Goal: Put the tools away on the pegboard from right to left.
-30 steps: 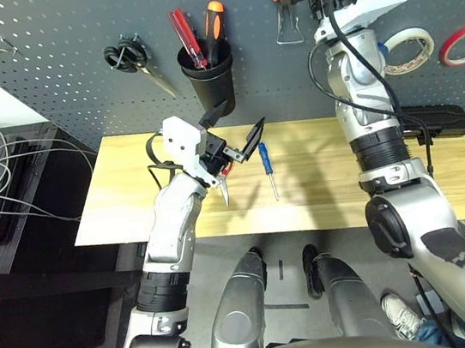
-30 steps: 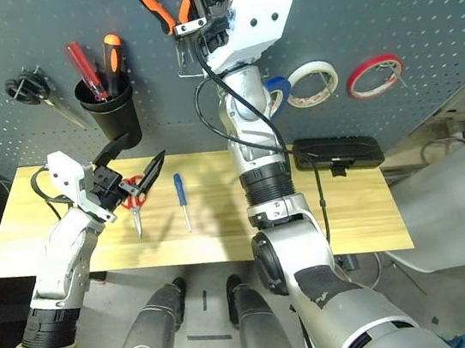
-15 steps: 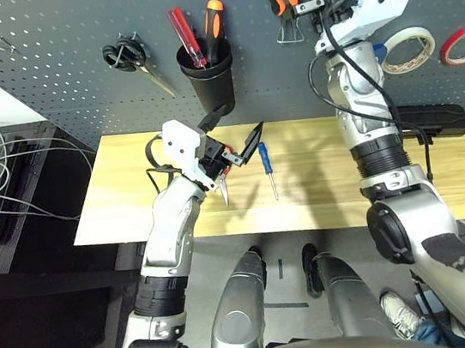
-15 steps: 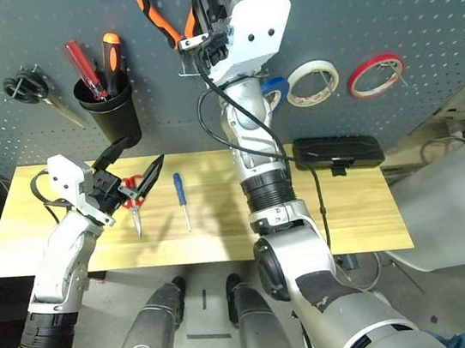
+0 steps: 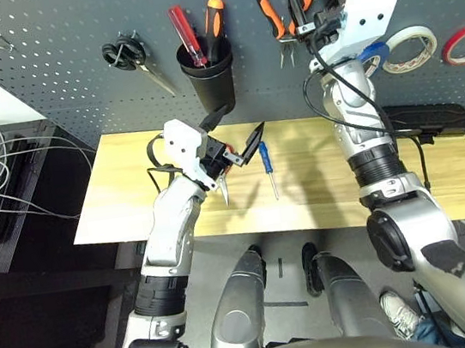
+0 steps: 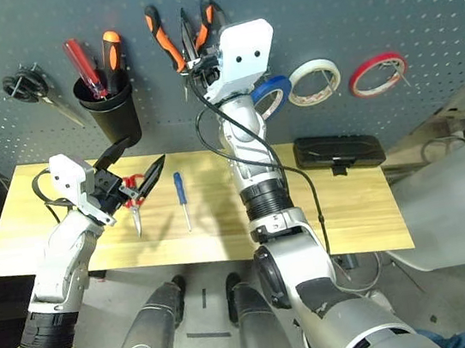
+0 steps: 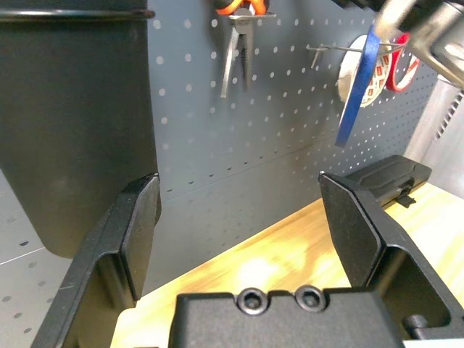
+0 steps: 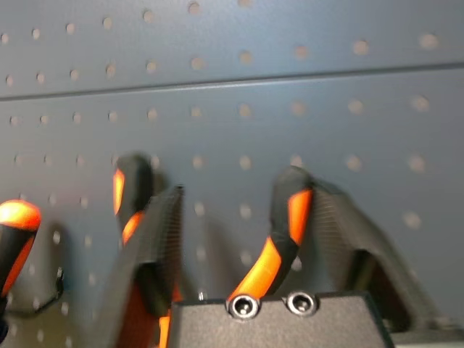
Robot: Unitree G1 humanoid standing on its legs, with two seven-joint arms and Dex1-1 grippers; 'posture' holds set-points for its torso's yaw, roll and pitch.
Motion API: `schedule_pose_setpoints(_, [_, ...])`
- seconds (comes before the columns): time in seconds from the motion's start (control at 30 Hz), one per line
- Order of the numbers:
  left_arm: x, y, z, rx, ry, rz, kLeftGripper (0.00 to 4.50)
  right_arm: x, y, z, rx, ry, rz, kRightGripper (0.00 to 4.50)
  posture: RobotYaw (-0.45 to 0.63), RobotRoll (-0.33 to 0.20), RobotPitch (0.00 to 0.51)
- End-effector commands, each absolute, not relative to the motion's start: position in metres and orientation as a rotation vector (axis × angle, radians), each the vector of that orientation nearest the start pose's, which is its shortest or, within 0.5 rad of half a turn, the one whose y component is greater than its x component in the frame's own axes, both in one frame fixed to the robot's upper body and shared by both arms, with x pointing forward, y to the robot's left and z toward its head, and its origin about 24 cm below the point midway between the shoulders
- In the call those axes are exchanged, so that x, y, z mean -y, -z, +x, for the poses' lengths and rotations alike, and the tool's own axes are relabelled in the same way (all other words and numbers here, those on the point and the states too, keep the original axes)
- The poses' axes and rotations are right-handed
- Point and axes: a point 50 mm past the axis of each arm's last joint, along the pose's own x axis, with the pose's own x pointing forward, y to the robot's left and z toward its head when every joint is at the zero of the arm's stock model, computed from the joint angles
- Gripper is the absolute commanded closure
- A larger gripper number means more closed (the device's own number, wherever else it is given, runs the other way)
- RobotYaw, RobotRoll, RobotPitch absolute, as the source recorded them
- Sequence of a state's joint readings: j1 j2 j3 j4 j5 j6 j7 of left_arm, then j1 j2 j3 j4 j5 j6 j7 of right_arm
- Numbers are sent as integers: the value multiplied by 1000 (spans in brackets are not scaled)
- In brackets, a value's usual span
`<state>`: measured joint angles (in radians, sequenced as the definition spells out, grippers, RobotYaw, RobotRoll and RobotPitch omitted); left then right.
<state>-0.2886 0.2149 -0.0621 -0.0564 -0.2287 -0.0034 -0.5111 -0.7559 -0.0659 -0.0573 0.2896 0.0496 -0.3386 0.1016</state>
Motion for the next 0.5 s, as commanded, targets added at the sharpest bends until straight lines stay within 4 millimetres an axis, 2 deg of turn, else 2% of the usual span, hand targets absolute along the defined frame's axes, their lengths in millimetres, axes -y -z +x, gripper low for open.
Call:
schedule_pose_setpoints(0.03, [-124, -122, 287, 281, 692, 89, 0, 112, -223, 329, 747, -286, -39, 22, 190, 0, 302])
schedule_pose_setpoints(0.13, [-122, -117, 286, 258, 720, 103, 0, 118, -196, 314, 634, -349, -87, 22, 175, 0, 298])
schedule_pose_setpoints(0.23, [-121, -114, 287, 240, 735, 114, 0, 121, -180, 305, 556, -385, -117, 22, 168, 0, 295])
schedule_pose_setpoints(0.43, [-118, -103, 290, 185, 764, 138, 0, 120, -155, 301, 409, -447, -145, 22, 151, 0, 281])
schedule_pose_setpoints(0.5, [-118, -98, 290, 161, 771, 149, 0, 116, -140, 302, 309, -479, -139, 22, 147, 0, 278])
